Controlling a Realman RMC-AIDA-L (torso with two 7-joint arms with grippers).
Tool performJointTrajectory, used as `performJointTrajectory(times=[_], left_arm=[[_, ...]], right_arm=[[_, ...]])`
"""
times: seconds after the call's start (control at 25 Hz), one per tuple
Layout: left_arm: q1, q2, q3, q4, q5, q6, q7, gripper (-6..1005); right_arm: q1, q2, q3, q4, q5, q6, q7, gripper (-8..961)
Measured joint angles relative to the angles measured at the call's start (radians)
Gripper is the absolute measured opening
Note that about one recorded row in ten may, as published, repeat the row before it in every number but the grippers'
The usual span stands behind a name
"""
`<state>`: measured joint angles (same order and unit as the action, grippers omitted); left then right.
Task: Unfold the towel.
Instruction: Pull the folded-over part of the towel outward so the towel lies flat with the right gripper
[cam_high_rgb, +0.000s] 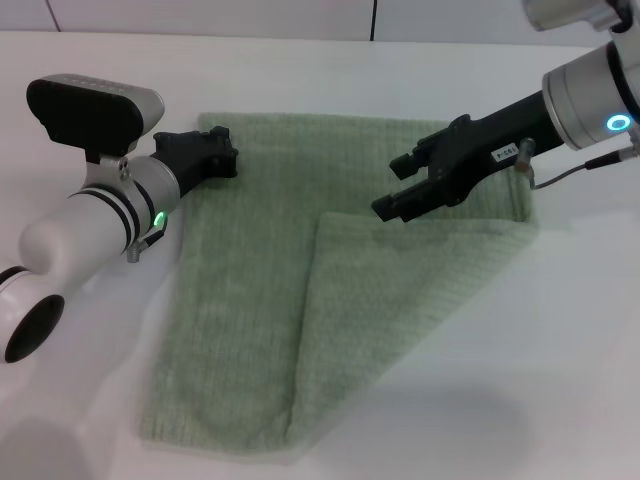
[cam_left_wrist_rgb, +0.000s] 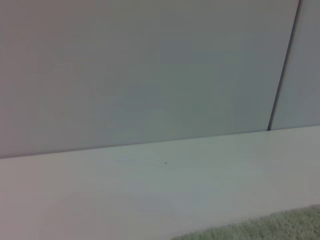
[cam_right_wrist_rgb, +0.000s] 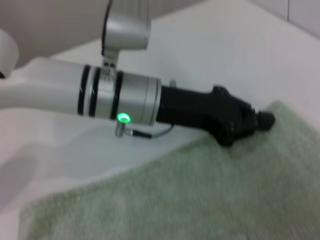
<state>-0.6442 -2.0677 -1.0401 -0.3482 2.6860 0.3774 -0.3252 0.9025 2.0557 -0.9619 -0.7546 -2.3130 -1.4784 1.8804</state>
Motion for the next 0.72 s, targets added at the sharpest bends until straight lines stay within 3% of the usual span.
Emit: performJointTrajectory(times=[0.32,0.72], left_arm=[[0.000,0.000,0.000,0.000,0.000,0.000,0.000,-1],[0.000,0.000,0.000,0.000,0.000,0.000,0.000,-1]], right_arm=[[0.033,0.008,-0.061,0.003,-0.047,0.034,0.059,715],[0.045,0.024,-0.225,0.107,0.035,0.251,-0.001,716]])
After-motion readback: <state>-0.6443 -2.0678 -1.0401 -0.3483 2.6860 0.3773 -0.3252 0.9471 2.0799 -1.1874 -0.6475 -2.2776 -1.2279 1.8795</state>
